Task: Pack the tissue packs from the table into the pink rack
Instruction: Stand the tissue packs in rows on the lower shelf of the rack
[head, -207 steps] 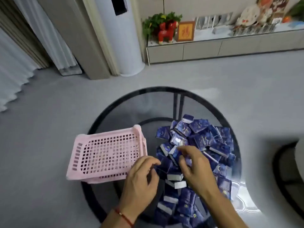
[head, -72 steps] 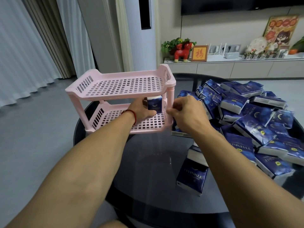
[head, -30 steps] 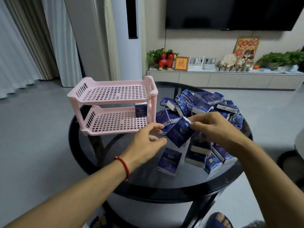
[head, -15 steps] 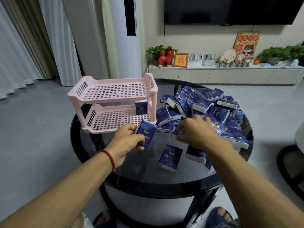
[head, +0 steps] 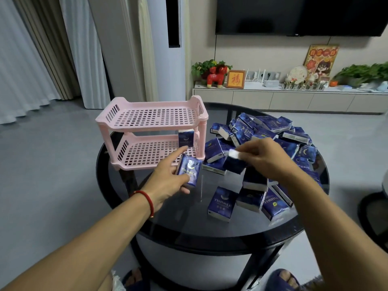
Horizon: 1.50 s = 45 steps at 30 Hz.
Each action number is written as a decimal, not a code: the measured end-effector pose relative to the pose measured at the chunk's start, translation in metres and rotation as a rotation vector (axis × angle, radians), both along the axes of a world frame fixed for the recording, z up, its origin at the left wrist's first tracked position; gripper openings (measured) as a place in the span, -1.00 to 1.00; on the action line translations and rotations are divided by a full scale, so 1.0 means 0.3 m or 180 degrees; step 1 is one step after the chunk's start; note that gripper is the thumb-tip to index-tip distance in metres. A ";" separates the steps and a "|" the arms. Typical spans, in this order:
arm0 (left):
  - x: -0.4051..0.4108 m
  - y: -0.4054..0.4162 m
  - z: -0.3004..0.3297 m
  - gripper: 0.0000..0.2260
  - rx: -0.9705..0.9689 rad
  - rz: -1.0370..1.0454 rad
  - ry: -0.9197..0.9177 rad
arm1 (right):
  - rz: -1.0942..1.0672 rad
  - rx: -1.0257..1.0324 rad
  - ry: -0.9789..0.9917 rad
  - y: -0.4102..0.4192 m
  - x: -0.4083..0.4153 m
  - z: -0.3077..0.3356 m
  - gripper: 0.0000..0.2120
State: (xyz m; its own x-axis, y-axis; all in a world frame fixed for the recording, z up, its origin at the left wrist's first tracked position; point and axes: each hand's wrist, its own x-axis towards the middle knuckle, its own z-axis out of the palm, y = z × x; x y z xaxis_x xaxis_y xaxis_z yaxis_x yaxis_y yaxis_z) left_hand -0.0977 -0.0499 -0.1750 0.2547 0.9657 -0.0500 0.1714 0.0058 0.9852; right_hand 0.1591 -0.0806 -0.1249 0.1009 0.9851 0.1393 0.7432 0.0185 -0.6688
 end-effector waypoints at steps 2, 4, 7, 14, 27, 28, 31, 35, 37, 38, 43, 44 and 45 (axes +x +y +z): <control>0.009 -0.007 0.004 -0.33 0.0065 -0.0032 -0.0038 | -0.0004 0.0049 0.0544 -0.029 0.003 0.022 -0.84; 0.019 -0.012 0.007 -0.36 0.0115 -0.0038 -0.0135 | 0.0106 -0.0018 0.0918 -0.046 -0.022 0.034 -0.83; 0.023 -0.012 0.025 -0.36 0.0197 -0.0143 -0.0240 | 0.0555 -0.0362 0.1454 -0.059 -0.094 0.036 -0.81; -0.023 0.003 -0.001 -0.47 0.0409 -0.0563 0.0057 | 0.0638 -0.0253 0.0821 0.002 -0.240 -0.063 -0.84; -0.081 0.100 -0.083 -0.50 0.0728 -0.0690 0.0700 | 0.0733 0.0265 -0.0626 0.039 -0.310 -0.131 -0.58; -0.088 0.105 -0.083 -0.51 0.0779 -0.0701 0.0824 | 0.0763 0.0260 -0.0680 0.042 -0.314 -0.132 -0.58; -0.106 0.117 -0.085 -0.49 0.0808 -0.0725 0.0953 | 0.0765 0.0218 -0.0618 0.049 -0.316 -0.134 -0.58; -0.124 0.122 -0.086 -0.43 0.0764 -0.0672 0.0866 | 0.0738 0.0248 -0.0559 0.057 -0.311 -0.137 -0.58; -0.124 0.129 -0.086 -0.49 0.0835 -0.0585 0.0869 | 0.0755 0.0249 -0.0480 0.059 -0.309 -0.140 -0.55; -0.123 0.133 -0.084 -0.51 0.0830 -0.0543 0.0824 | 0.0755 0.0218 -0.0395 0.058 -0.308 -0.138 -0.51; -0.114 0.165 -0.066 -0.55 0.0831 -0.0158 0.0739 | 0.0257 0.0529 -0.0085 0.092 -0.268 -0.102 -0.67; -0.110 0.173 -0.061 -0.56 0.0843 -0.0074 0.0724 | 0.0047 0.0620 -0.0011 0.105 -0.256 -0.100 -0.77; -0.104 0.180 -0.056 -0.57 0.0861 0.0007 0.0702 | -0.0125 0.0662 0.0059 0.115 -0.246 -0.099 -0.82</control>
State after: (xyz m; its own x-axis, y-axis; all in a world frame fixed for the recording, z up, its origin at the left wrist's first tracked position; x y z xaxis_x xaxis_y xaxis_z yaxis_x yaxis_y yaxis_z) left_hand -0.1287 0.0042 -0.1918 0.2643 0.9520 0.1541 0.3806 -0.2498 0.8903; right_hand 0.0852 -0.0460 -0.1546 0.1431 0.9306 0.3369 0.7336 0.1288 -0.6673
